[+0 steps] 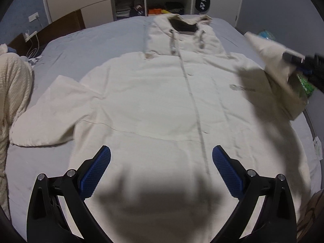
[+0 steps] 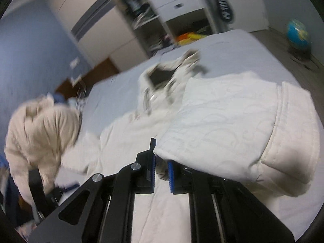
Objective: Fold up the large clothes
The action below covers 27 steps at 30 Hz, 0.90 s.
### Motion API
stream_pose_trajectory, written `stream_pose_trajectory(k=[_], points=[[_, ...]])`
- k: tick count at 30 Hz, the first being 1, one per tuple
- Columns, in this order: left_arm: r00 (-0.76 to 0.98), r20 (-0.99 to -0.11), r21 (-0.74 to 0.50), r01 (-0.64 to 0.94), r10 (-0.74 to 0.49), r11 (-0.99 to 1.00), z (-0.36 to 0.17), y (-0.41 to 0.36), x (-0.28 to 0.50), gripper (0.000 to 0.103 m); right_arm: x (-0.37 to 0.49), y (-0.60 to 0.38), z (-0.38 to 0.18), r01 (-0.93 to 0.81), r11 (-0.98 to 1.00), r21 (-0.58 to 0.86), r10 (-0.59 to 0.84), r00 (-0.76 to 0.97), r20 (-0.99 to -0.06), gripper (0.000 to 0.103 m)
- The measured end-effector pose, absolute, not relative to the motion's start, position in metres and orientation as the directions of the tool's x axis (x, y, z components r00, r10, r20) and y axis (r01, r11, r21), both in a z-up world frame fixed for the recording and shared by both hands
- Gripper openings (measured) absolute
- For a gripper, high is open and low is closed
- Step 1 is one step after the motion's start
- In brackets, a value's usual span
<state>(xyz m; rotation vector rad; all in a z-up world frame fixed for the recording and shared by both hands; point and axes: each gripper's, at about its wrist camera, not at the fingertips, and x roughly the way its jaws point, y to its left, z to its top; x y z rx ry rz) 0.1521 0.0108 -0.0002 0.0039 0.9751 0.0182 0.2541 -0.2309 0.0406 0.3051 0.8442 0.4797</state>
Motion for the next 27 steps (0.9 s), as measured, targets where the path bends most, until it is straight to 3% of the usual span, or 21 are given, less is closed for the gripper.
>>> stream_pose_trajectory(k=[11, 14, 18, 27], points=[[0.580, -0.813, -0.010, -0.112, 0.058, 0.994, -0.021, 0.062, 0.140, 0.097, 0.224, -0.116, -0.014, -0.443, 0.888, 0.126, 0.346, 0.461, -0.817, 0.010], [0.567, -0.823, -0.050, -0.119, 0.027, 0.992, -0.026, 0.065, 0.142, 0.097, 0.218, -0.110, -0.024, -0.462, 0.880, 0.109, 0.330, 0.430, -0.841, 0.024], [0.574, -0.819, -0.070, -0.106, 0.004, 0.992, -0.027, 0.058, 0.143, 0.097, 0.205, -0.116, -0.018, -0.513, 0.842, 0.165, 0.402, 0.394, -0.827, 0.064], [0.595, -0.803, 0.017, 0.066, -0.025, 0.998, -0.023, -0.001, 0.142, 0.097, 0.161, -0.205, 0.006, -0.433, 0.844, 0.315, 0.505, 0.446, -0.739, 0.068]])
